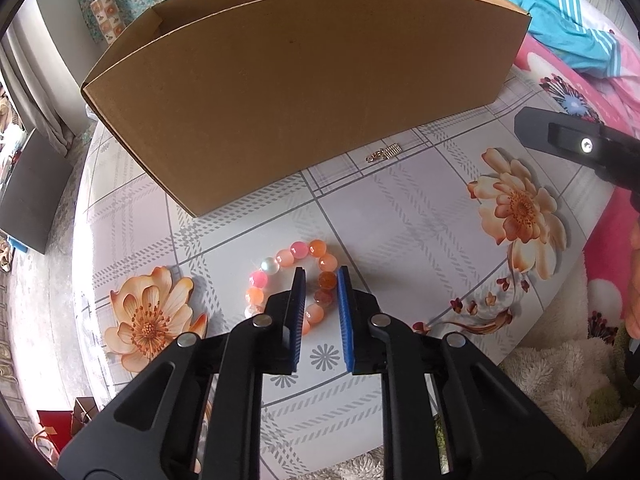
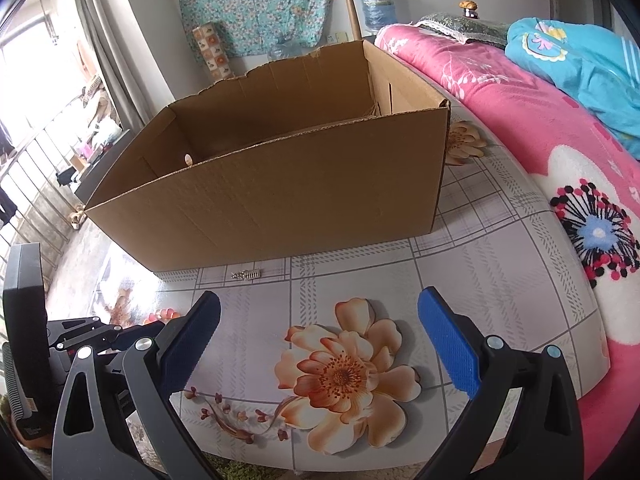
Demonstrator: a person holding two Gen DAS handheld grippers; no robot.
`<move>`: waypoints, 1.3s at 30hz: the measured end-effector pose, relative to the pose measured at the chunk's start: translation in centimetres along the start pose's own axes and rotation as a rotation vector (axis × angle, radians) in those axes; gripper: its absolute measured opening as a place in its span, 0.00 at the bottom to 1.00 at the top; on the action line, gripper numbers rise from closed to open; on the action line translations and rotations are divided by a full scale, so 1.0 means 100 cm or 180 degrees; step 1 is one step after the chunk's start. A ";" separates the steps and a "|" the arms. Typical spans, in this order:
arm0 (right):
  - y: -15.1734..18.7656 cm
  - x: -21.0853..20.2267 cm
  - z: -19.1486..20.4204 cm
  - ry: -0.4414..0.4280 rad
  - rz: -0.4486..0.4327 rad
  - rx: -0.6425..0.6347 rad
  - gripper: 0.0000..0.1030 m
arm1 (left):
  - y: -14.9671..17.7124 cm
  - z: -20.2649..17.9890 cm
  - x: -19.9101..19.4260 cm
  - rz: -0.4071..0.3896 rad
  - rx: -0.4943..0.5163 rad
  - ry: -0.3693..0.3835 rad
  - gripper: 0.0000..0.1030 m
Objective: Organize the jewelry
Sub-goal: 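Lower the left tool onto the pink bead bracelet, then close the left tool on the pink bead bracelet while the right tool closes on the gold clasp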
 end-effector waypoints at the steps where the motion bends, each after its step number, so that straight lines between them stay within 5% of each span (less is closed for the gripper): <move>1: 0.000 0.000 0.000 -0.0030 -0.0010 0.0003 0.94 | -0.001 -0.001 0.000 0.0000 -0.0003 0.0010 0.12; 13: -0.004 0.023 0.027 -0.0248 0.0087 -0.0212 0.93 | 0.005 0.023 -0.003 -0.0179 -0.0186 0.0185 0.08; 26: -0.007 0.078 0.062 0.0036 0.0351 -0.0555 0.48 | 0.014 0.058 -0.011 -0.0381 -0.0303 0.0452 0.08; 34: -0.007 0.084 0.076 0.0218 0.0353 -0.0715 0.37 | 0.013 0.061 -0.001 -0.0325 -0.0284 0.0564 0.08; 39: -0.007 0.083 0.081 0.0162 0.0409 -0.0755 0.19 | 0.009 0.061 0.000 -0.0336 -0.0299 0.0592 0.08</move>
Point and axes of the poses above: each gripper's, at about its wrist camera, not at the fingertips, and x roughly the way its jaws point, z to its left, y to its underside, the point moved 1 cm from there along x, roughly the way its jaws point, and after that the axes turned 2 degrees about x, right-handed, at the moved point
